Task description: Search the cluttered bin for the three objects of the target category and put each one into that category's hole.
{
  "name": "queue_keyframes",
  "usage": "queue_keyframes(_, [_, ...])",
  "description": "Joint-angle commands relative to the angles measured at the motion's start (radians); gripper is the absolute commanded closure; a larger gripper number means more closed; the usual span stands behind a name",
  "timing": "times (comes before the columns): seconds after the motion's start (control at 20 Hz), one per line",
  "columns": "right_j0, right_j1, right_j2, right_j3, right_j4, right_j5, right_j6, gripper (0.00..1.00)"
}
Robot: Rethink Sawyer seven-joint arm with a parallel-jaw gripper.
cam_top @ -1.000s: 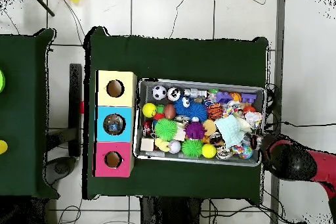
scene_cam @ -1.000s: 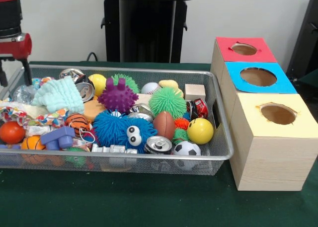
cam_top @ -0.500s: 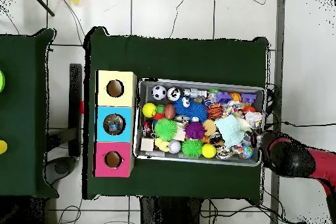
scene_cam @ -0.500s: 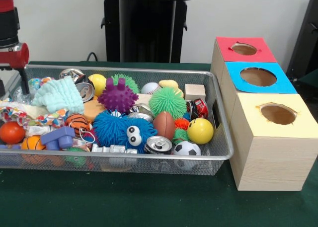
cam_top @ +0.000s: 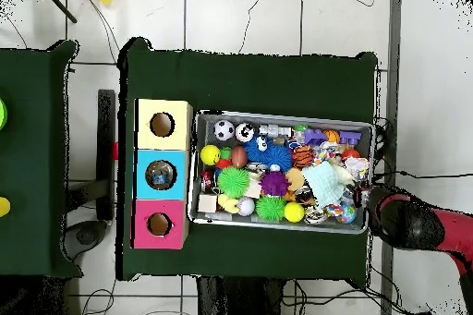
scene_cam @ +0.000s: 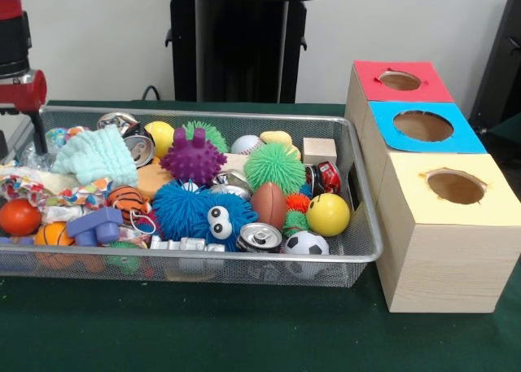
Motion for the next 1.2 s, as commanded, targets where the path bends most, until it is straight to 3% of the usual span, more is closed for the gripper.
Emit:
queue_keyframes(0.05, [0.028, 0.058, -0.058, 0.009, -0.116, -0.063, -0.139, 0.0])
queue_keyframes(0.4, [0.038, -0.093, -0.05, 0.109, -0.059, -0.029, -0.093, 0.0])
queue_keyframes(0.7, [0.046, -0.103, -0.043, 0.105, -0.035, -0.003, -0.108, 0.0])
queue_keyframes(1.2, [0.065, 0.007, -0.084, 0.073, -0.084, -0.069, -0.082, 0.0])
